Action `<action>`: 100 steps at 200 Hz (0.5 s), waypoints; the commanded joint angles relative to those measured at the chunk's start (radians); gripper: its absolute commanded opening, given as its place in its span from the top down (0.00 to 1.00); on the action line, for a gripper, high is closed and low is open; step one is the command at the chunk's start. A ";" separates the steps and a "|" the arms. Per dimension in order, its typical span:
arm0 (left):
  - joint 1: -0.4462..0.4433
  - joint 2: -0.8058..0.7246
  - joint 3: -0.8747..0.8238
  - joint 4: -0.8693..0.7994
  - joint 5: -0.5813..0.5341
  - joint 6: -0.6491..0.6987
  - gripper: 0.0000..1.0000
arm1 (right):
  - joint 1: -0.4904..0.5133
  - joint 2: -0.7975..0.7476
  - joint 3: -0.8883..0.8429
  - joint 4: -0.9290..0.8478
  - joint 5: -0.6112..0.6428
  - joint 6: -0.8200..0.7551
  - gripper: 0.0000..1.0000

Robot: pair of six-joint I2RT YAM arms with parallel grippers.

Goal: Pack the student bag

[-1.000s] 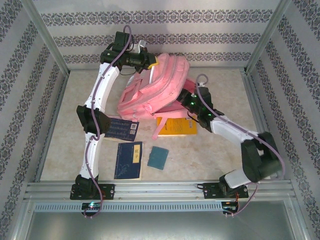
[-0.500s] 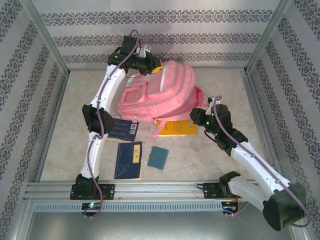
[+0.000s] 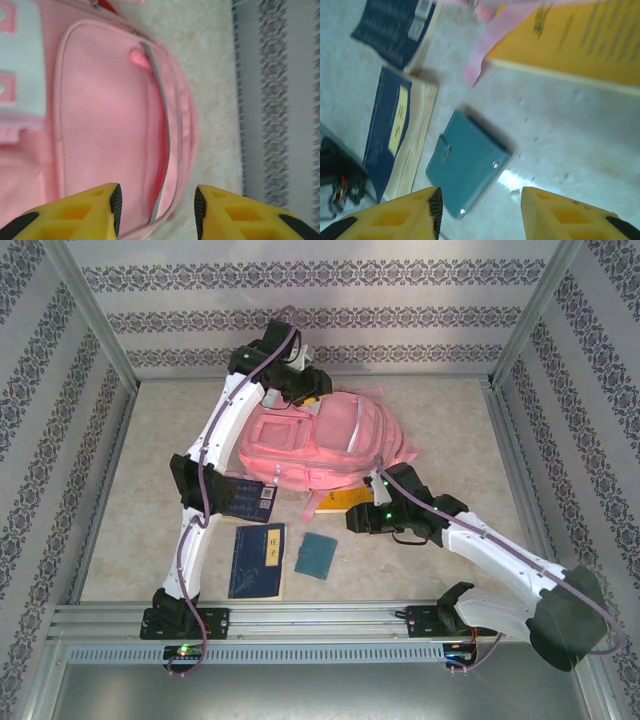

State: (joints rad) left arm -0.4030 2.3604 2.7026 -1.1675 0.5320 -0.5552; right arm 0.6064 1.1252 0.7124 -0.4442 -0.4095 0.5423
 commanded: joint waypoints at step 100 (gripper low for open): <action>-0.132 -0.941 -1.806 0.929 0.046 -0.340 0.57 | -0.003 0.126 -0.083 0.123 -0.247 0.095 0.44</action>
State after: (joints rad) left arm -0.5259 1.4887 1.0771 -0.5613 0.4980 -0.7464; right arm 0.6094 1.2026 0.6659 -0.4053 -0.5449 0.5842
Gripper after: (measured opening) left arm 0.430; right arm 0.546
